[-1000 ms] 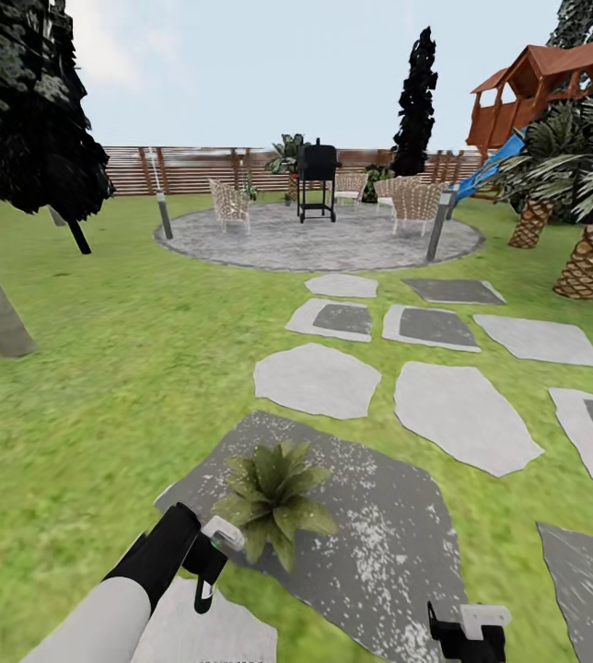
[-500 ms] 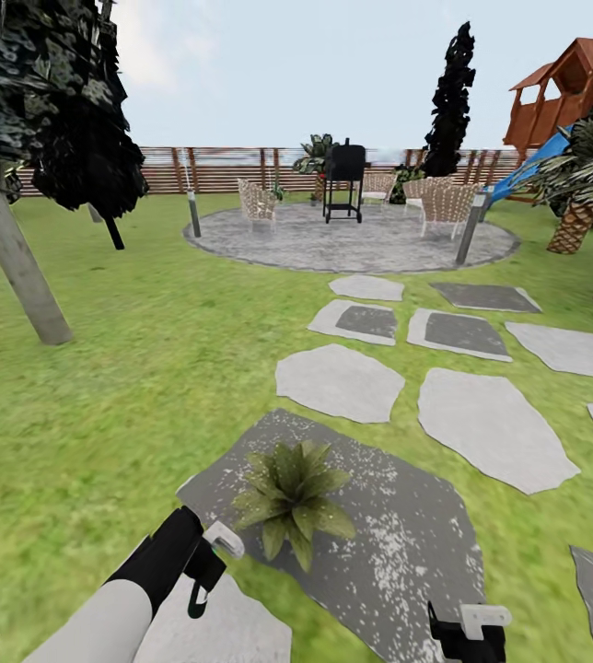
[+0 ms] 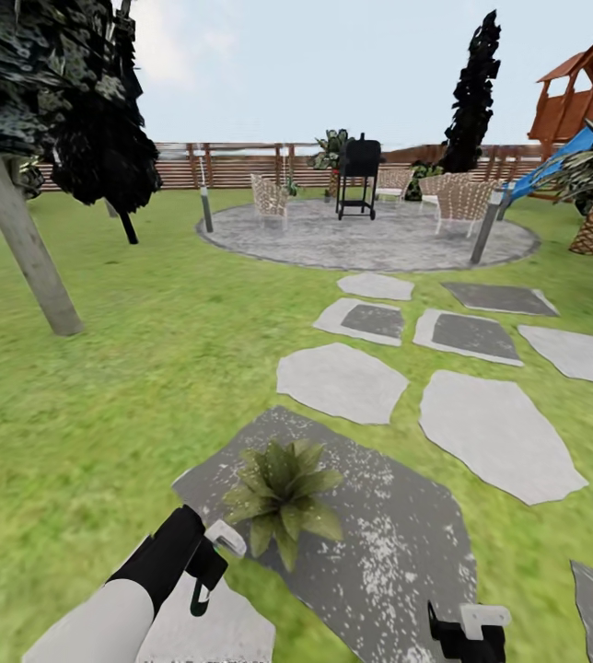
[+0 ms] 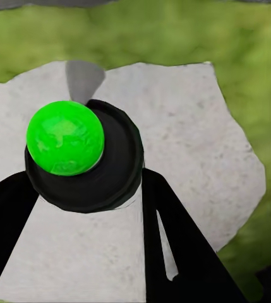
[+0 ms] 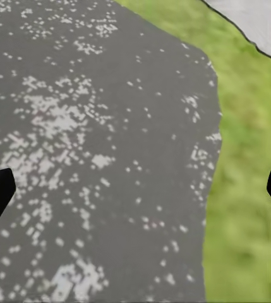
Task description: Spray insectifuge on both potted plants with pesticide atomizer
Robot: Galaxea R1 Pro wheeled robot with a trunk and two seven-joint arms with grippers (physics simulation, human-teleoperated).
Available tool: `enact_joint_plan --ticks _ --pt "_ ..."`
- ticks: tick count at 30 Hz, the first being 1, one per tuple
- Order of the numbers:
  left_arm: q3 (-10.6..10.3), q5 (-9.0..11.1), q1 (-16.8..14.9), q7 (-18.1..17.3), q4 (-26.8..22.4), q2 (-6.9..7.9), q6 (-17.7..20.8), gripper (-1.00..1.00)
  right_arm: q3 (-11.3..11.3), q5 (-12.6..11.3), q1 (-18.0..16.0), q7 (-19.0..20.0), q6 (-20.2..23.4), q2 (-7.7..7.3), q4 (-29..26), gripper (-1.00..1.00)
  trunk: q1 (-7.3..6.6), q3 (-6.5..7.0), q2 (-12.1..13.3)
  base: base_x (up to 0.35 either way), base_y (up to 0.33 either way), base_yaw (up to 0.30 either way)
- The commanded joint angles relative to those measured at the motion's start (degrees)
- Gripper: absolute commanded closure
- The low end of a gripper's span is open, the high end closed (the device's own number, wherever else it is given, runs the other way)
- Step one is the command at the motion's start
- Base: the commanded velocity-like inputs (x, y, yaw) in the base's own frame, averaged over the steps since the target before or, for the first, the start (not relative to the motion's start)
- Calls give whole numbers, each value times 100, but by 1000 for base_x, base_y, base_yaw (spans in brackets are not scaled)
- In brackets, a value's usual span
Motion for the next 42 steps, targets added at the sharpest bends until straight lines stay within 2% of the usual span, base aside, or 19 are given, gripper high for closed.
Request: enact_joint_plan --ticks 1,9,18,23,30,37,42 --pt "21 -59 -3 -51 -13 -7 16 100 51 -54 -1 -14 -12 -1 -2 -100 -1 -5 -2 0 -263 273" --pt "20 -57 -3 -45 -17 -8 19 100 53 -54 -1 -14 -12 -1 -2 -100 -1 -5 -2 0 -224 275" --pt "21 -57 -3 -42 -23 -11 20 100 57 -54 -1 -14 -12 -1 -2 -100 -1 -5 -2 0 -20 274" --pt "16 -57 -3 -49 -21 -31 20 100 51 -54 -1 -13 -12 -1 -2 -100 -1 -5 -2 1 -11 86" --pt "30 -53 -3 -47 -44 -34 20 100 51 -54 -1 -14 -12 -1 -2 -100 -1 -5 -2 78 -228 5" --pt "30 -57 -3 -42 -44 -34 20 100 53 -54 -1 -14 -12 -1 -2 -100 -1 -5 -2 -53 -253 256" --pt "30 -57 -3 -42 -44 -34 20 100 51 -54 -1 -13 -12 -1 -2 -100 -1 -5 -2 -60 -59 277"
